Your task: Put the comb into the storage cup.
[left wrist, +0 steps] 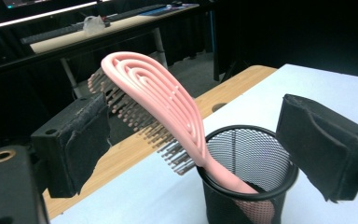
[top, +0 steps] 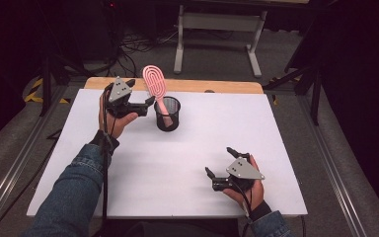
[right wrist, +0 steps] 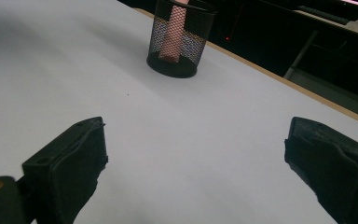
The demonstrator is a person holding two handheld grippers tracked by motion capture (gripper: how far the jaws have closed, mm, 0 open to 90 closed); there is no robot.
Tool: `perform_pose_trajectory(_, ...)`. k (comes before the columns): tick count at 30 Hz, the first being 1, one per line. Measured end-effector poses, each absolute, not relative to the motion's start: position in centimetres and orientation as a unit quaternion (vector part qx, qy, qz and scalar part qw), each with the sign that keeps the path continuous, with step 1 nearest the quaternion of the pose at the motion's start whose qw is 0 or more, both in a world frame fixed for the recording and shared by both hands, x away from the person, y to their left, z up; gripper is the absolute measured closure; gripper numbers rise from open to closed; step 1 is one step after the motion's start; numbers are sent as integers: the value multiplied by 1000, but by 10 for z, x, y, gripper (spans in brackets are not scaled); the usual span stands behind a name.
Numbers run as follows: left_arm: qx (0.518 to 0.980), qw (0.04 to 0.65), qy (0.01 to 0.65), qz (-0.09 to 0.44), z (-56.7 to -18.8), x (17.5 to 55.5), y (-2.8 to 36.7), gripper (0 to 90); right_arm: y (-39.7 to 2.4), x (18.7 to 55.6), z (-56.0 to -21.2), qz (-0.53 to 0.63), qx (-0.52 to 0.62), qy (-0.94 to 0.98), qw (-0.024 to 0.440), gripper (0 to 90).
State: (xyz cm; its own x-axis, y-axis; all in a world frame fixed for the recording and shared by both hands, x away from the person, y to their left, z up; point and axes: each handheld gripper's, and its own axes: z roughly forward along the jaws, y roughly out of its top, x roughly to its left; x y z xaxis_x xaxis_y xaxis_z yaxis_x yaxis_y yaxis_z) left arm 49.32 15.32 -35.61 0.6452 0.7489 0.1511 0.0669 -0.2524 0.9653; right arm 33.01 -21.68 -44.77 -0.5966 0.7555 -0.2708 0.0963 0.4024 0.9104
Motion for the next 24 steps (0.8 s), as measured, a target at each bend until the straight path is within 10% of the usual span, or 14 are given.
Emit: perform_pose_trajectory(24, 742, 536, 247, 318, -372, 464, 160, 92, -216, 330, -448, 467, 278, 761, 355, 60)
